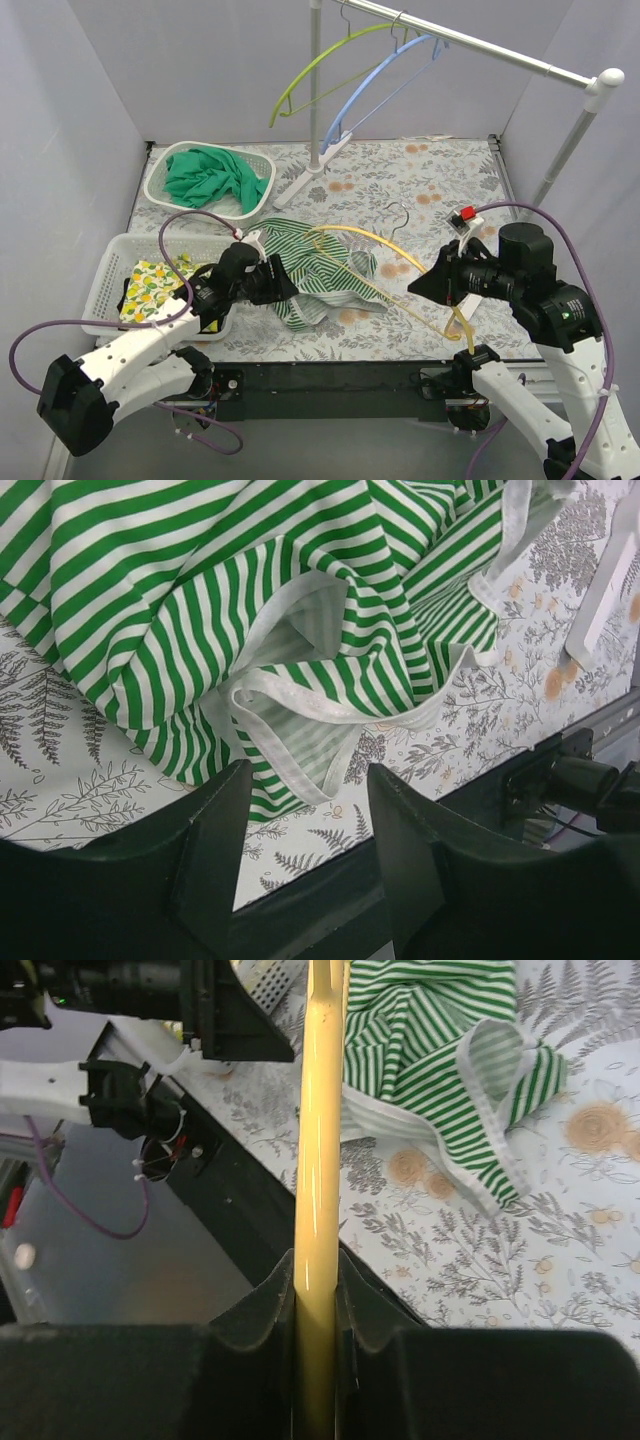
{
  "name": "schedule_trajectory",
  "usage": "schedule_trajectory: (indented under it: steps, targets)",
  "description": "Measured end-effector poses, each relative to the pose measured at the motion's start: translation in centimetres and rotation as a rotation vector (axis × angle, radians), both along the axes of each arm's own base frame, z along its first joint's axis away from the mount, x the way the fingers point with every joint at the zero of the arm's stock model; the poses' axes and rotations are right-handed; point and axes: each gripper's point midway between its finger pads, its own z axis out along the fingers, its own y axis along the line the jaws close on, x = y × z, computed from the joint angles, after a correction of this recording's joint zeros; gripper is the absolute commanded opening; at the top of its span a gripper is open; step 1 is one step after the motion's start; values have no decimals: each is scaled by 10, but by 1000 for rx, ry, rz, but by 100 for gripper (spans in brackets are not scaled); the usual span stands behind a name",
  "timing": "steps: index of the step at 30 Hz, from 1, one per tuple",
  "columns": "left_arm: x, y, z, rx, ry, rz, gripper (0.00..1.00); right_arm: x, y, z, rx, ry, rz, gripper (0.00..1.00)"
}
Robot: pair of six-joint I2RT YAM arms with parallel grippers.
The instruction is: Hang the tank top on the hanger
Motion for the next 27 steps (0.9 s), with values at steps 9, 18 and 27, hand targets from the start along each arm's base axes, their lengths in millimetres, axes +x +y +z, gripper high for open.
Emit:
schedule_trajectory:
  steps: [9, 18, 27]
  targets:
    - [19, 5, -19, 65, 5, 130, 41, -36, 10, -9, 2, 92, 158, 1]
    - [19, 4, -33, 96, 20, 148, 36, -49, 13, -25, -104, 176, 236, 1]
    - [20, 4, -48, 141, 40, 148, 33, -43, 18, -32, -198, 186, 260, 1]
